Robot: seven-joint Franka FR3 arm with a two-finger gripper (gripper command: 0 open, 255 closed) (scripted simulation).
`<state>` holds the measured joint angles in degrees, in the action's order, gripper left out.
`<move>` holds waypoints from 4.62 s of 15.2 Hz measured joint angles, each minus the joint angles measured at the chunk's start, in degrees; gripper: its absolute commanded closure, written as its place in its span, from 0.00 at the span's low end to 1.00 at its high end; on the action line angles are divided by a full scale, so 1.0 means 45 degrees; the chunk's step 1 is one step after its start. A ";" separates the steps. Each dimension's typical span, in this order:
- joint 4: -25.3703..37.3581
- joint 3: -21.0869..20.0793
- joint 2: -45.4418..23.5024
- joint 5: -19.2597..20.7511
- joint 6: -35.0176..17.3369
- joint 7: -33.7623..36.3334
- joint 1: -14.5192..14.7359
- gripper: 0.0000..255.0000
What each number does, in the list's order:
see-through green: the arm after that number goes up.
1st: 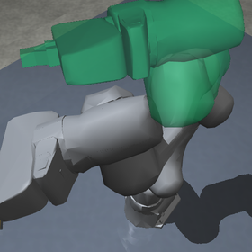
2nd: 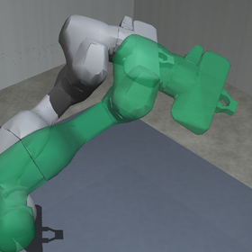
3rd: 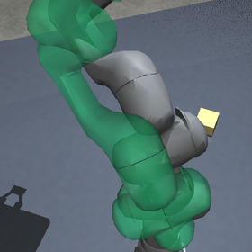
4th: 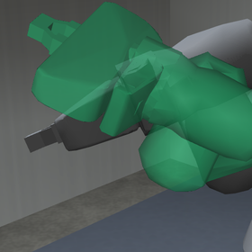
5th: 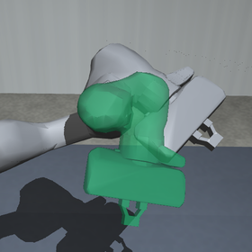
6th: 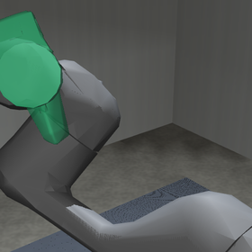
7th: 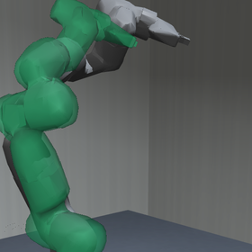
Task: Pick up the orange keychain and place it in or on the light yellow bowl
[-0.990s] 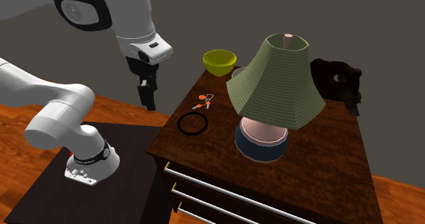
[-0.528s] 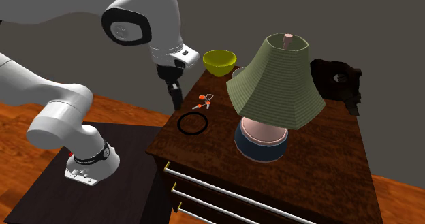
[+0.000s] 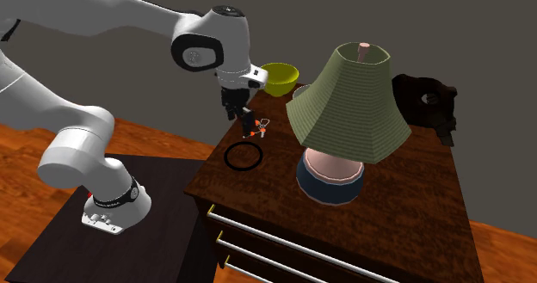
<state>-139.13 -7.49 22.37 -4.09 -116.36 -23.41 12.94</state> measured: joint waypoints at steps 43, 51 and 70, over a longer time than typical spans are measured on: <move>0.0978 -0.0737 -0.2166 0.0162 -0.1324 -0.1077 0.0803 1.00; 0.1934 -0.0665 -0.1660 0.0127 0.0134 -0.1117 0.0797 1.00; 0.6586 -0.0666 -0.3658 0.0555 0.2818 -0.0934 0.0662 1.00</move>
<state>-109.49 -10.49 5.91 -1.59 -103.68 -27.62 15.92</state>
